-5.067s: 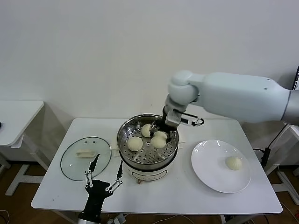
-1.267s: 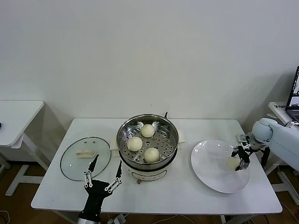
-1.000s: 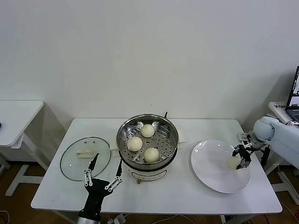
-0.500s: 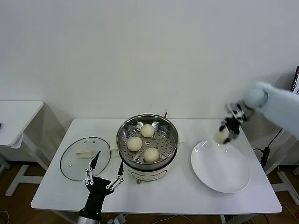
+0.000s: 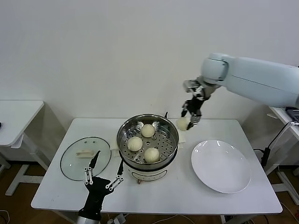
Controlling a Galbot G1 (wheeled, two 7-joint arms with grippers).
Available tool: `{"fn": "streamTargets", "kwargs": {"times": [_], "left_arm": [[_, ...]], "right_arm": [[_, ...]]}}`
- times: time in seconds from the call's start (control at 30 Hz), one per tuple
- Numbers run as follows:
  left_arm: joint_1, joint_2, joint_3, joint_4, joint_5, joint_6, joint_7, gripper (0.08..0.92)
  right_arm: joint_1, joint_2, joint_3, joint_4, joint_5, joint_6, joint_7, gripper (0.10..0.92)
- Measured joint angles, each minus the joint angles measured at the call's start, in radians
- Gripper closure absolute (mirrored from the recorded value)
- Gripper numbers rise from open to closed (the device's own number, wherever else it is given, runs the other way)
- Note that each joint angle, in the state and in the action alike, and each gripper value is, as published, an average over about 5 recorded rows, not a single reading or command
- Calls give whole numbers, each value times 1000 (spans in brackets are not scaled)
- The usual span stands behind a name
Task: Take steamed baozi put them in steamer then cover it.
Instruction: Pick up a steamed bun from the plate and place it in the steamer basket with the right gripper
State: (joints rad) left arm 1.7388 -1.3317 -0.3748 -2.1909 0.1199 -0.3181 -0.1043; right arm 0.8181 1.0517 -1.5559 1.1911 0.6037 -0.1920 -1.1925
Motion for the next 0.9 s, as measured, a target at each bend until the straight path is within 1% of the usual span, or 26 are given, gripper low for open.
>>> {"fn": "streamTargets", "kwargs": {"times": [0.4,0.9], "left_arm": [[-3,-3,-10,6,-2,-2,-1,177],[-7,-3,-19,12,-3,-4,-4,177]], "right_arm": [[-30,149,-61,-11,59,-48,79,397],[-111,215,-76,-60,32,-57,115,394]]}}
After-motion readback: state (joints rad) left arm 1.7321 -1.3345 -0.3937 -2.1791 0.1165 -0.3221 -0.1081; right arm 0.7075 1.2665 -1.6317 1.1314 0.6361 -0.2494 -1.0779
